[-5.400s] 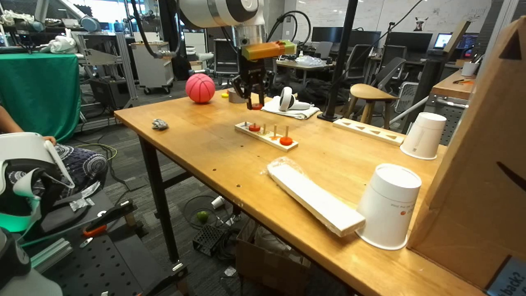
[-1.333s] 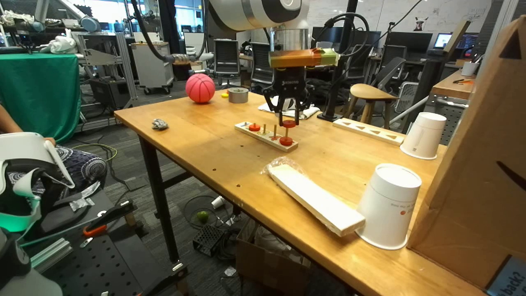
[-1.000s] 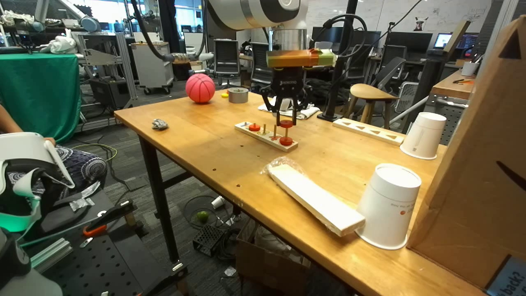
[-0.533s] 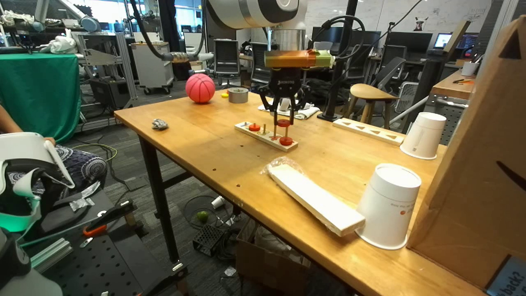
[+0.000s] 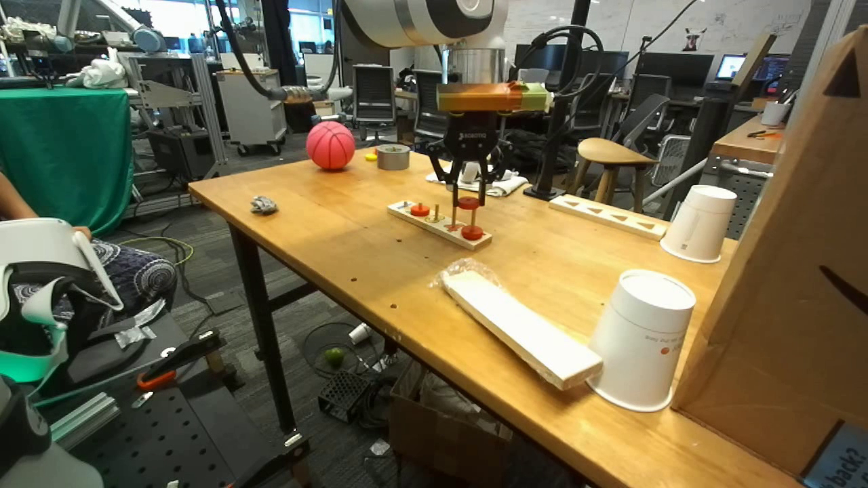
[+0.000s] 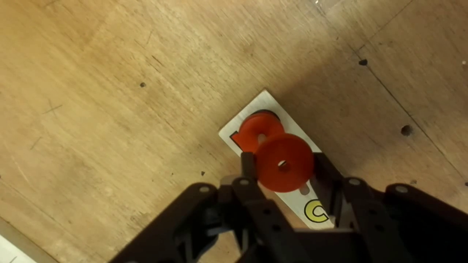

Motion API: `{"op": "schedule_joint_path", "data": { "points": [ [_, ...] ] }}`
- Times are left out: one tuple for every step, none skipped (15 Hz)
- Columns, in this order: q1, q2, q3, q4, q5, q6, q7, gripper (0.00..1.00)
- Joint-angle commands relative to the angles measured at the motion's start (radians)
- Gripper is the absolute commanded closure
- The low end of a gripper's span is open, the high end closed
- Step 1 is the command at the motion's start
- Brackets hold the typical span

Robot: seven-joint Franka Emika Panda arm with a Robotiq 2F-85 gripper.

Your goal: Put the orange objects on the first pole on the right

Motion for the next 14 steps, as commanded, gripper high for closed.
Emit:
{"op": "schedule_joint_path", "data": {
  "points": [
    [-0.007,0.017,-0.001,-0.008,0.020,0.011,-0.014,0.83],
    [-0.008,0.018,-0.001,-0.006,0.021,0.011,-0.014,0.83],
    [-0.008,0.019,-0.001,-0.003,0.022,0.011,-0.014,0.83],
    [-0.008,0.021,-0.002,0.000,0.019,0.012,-0.015,0.83],
    [-0.008,0.022,-0.002,0.002,0.019,0.013,-0.015,0.83],
    [-0.008,0.022,-0.002,0.004,0.019,0.014,-0.016,0.83],
    [-0.008,0.021,-0.002,0.005,0.018,0.015,-0.015,0.83],
    [-0.008,0.020,-0.003,0.006,0.017,0.014,-0.014,0.83],
    [-0.008,0.020,-0.004,0.009,0.014,0.012,-0.013,0.83],
    [-0.007,0.019,-0.005,0.011,0.010,0.011,-0.010,0.83],
    [-0.008,0.019,-0.006,0.014,0.010,0.009,-0.010,0.83],
    [-0.008,0.018,-0.007,0.016,0.009,0.008,-0.010,0.83],
    [-0.008,0.018,-0.009,0.018,0.006,0.007,-0.008,0.83],
    [-0.008,0.018,-0.010,0.019,0.006,0.006,-0.007,0.83]
  ]
}}
